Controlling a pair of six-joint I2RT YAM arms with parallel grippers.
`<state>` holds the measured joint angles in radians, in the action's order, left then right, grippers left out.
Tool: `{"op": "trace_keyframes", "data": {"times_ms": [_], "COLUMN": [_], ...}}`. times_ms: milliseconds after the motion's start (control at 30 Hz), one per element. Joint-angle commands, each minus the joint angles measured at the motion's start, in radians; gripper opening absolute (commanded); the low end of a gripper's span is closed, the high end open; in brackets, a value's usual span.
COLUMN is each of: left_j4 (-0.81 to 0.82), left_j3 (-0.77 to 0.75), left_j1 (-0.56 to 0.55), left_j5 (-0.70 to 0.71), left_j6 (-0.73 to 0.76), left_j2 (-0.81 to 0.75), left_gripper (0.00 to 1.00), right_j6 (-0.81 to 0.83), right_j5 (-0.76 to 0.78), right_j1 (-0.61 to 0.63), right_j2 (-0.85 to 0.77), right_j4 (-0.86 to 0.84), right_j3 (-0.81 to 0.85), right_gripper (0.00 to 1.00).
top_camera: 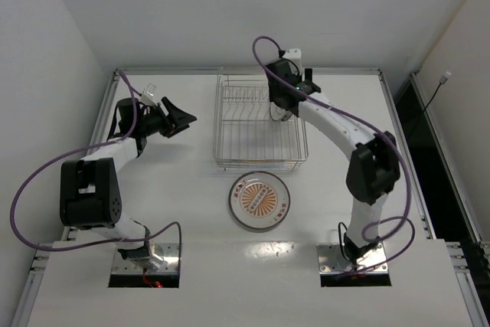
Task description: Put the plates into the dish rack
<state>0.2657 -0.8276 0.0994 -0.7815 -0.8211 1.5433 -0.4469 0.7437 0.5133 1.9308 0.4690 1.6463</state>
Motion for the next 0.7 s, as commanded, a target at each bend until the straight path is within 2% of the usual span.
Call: {"op": "trace_keyframes", "data": {"times_ms": [0,67,133,167,200,233,300,333,367,467,533,600,667], "left_j4": [0.003,0.003,0.003,0.012,0.023,0.023,0.023,0.023,0.023,0.023,0.023,0.023,0.023], "left_j3": [-0.044,-0.044,-0.044,-0.044,-0.044,-0.044,-0.035,-0.034,-0.034,-0.034,-0.034,-0.034,-0.034], "left_j1": [0.002,0.002,0.002,0.002,0.002,0.002,0.002,0.002,0.002,0.002,0.002,0.002,0.002], "left_j5": [-0.015,-0.015,-0.027,-0.027,-0.036,-0.036,-0.036,-0.036,-0.036,-0.036,-0.036,-0.036,-0.036], "left_j6": [0.022,0.022,0.022,0.022,0.022,0.022,0.022,0.022,0.022,0.022,0.022,0.022,0.022], "left_j2": [0.001,0.001,0.001,0.001,0.001,0.001,0.001,0.001,0.001,0.001,0.001,0.001,0.001], "left_gripper": [0.56,0.56,0.56,0.56,0.56,0.56,0.56,0.56,0.56,0.56,0.56,0.56,0.56], "right_j6": [0.028,0.014,-0.045,-0.074,-0.111,-0.19,-0.258,-0.323,-0.357,-0.525,-0.607,-0.676,-0.685], "right_j5": [0.028,-0.071,-0.312,-0.416,-0.604,-0.688,-0.887,-0.949,-1.083,-1.29,-1.334,-1.347,-1.284], "right_j1": [-0.01,-0.034,-0.055,-0.08,-0.094,-0.122,-0.148,-0.162,-0.174,-0.211,-0.22,-0.232,-0.233], "right_j2": [-0.212,-0.363,-0.497,-0.636,-0.698,-0.751,-0.872,-0.904,-0.933,-1.026,-1.062,-1.112,-1.112], "right_j4": [0.094,0.135,0.122,0.103,0.093,0.08,0.08,0.08,0.035,-0.1,-0.156,-0.199,-0.134], "right_j3": [0.026,-0.058,-0.171,-0.312,-0.386,-0.527,-0.656,-0.784,-0.853,-1.11,-1.251,-1.293,-1.28], "right_gripper": [0.75,0.78,0.79,0.79,0.79,0.79,0.79,0.79,0.78,0.76,0.76,0.75,0.75]}}
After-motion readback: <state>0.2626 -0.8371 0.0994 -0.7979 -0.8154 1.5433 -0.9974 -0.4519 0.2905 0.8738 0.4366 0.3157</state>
